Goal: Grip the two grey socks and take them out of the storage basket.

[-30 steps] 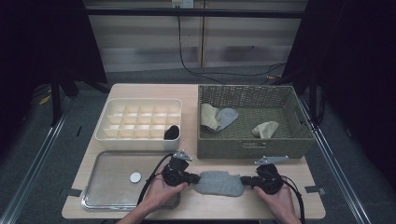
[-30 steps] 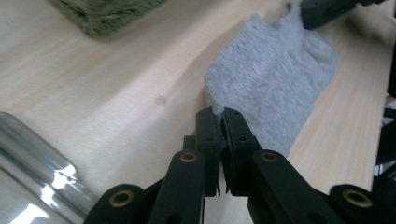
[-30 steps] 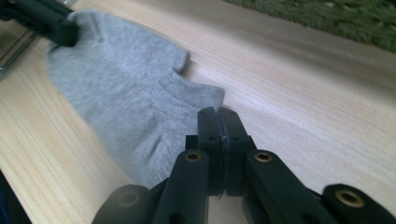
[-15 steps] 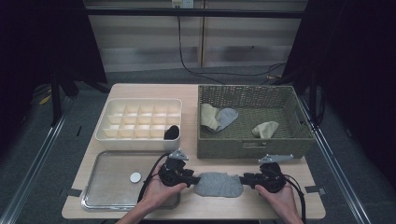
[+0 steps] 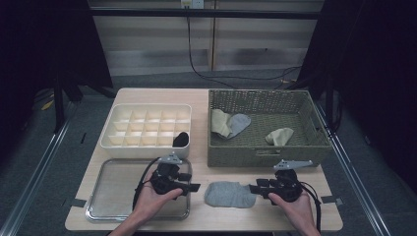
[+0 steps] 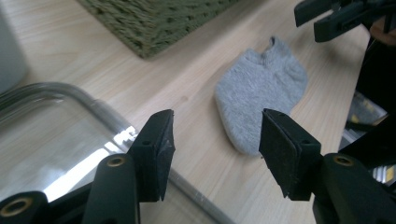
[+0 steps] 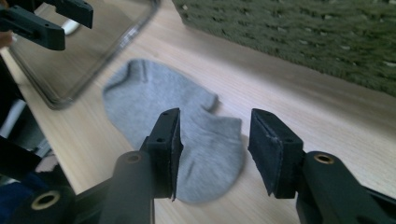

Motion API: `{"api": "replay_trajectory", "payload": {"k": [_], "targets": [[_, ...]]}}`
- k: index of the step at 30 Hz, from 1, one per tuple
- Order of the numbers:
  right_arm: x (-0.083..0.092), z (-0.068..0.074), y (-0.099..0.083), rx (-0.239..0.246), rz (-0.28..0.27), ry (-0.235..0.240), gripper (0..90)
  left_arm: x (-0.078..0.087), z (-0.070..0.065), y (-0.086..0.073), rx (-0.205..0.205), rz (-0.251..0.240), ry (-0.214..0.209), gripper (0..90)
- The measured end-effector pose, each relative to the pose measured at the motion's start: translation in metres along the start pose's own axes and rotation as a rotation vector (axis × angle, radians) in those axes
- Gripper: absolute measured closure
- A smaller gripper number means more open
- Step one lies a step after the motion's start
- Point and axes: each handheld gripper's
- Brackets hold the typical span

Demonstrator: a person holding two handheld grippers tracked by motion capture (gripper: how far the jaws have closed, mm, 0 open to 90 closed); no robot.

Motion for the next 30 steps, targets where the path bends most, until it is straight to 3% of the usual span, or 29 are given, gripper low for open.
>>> {"api": "replay_trajectory", "payload": {"k": [3, 6, 12, 22, 30], "targets": [[0.004, 0.001, 0.004, 0.010, -0.010, 0.003, 54.1, 0.004, 0.006, -0.004, 0.011, -0.007, 0.013, 44.9], [0.009, 0.003, 0.009, 0.018, -0.032, 0.004, 54.0, 0.009, 0.005, -0.007, -0.003, -0.010, 0.036, 44.6], [0.021, 0.007, 0.018, 0.040, -0.062, 0.003, 52.7, 0.028, 0.008, -0.016, -0.009, -0.019, 0.090, 45.5], [0.043, 0.012, 0.040, 0.062, -0.099, -0.013, 48.0, 0.046, 0.023, -0.035, 0.034, -0.067, 0.085, 40.8], [0.058, 0.014, 0.061, 0.078, -0.122, -0.021, 48.0, 0.048, 0.027, -0.037, 0.041, -0.078, 0.089, 38.3]]}}
Point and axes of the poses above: each handheld gripper's, and its own axes: x roughly backward along the jaws, y roughly out of its top, z roughly to its left, and after that the axes turned 8 degrees about z, right-handed
